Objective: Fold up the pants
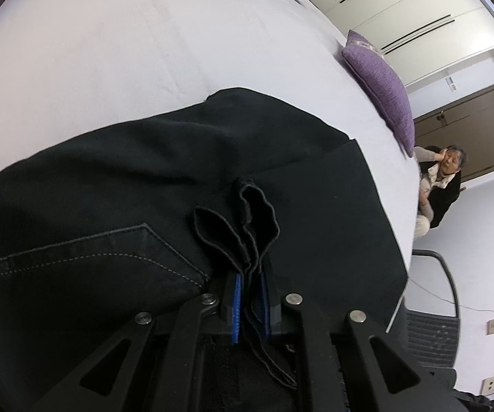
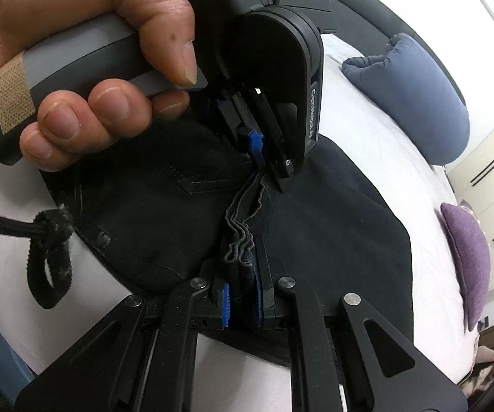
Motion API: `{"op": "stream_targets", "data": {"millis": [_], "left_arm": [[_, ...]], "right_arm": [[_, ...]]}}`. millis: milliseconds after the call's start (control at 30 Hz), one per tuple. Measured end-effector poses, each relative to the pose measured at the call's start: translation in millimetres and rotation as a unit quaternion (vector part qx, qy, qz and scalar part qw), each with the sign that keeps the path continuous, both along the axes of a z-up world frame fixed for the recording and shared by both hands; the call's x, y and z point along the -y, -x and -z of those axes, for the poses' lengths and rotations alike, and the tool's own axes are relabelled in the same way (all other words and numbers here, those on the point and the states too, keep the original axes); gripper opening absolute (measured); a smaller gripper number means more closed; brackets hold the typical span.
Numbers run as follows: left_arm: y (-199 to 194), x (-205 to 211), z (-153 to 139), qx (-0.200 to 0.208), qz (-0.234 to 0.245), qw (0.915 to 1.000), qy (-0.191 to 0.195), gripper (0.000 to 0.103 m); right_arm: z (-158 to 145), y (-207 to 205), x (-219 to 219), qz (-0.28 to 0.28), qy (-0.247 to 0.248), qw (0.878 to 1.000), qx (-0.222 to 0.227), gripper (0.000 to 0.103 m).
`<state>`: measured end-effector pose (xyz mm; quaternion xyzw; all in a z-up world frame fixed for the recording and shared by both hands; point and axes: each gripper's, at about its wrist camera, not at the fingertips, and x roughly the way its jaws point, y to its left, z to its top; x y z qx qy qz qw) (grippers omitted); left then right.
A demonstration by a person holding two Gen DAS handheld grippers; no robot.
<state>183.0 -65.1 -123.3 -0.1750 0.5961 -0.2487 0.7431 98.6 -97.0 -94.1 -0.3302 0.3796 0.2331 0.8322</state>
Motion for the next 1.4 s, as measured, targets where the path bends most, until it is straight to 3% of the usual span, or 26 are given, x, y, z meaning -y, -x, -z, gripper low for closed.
{"op": "stream_targets", "data": {"millis": [100,333,500,600,667,767,933,1100,1133,1200,1333,1400], "left_arm": [[1,1,1,0.008,0.000,0.9999,-0.009,0.012],[5,9,1,0.028,-0.003,0.9987,-0.042,0.014],[5,14,0,0.036,0.003,0.9979,-0.053,0.014],[7,18,-1,0.045,0.011,0.9968,-0.065,0.014],[7,21,-2,0.050,0.014,0.9961,-0.071,0.014],[8,23,-2,0.054,0.014,0.9956,-0.075,0.014],[9,23,-2,0.059,0.015,0.9951,-0.078,0.014],[10,25,-1,0.064,0.016,0.9943,-0.084,0.014],[11,26,-1,0.065,0.016,0.9939,-0.087,0.014],[13,29,-2,0.071,0.017,0.9926,-0.097,0.014],[15,35,-4,0.079,0.019,0.9904,-0.112,0.015],[15,35,-3,0.077,0.018,0.9907,-0.111,0.015]], "right_arm": [[4,0,-1,0.007,-0.011,1.000,-0.012,0.011],[6,-21,25,0.055,-0.099,0.991,-0.064,0.012],[1,-16,38,0.055,-0.113,0.989,-0.072,0.014],[-10,-19,58,0.049,-0.162,0.977,-0.127,0.014],[-22,-36,91,0.077,-0.243,0.949,-0.185,0.014],[-37,-70,135,0.123,-0.321,0.916,-0.208,0.014],[-50,-140,191,0.159,-0.441,0.841,-0.271,0.014],[-18,-197,199,0.160,-0.441,0.810,-0.352,0.014],[-4,-210,201,0.171,-0.444,0.797,-0.371,0.014],[25,-230,202,0.179,-0.473,0.757,-0.415,0.014],[68,-271,218,0.219,-0.492,0.719,-0.439,0.014],[82,-285,227,0.233,-0.496,0.709,-0.444,0.014]]}}
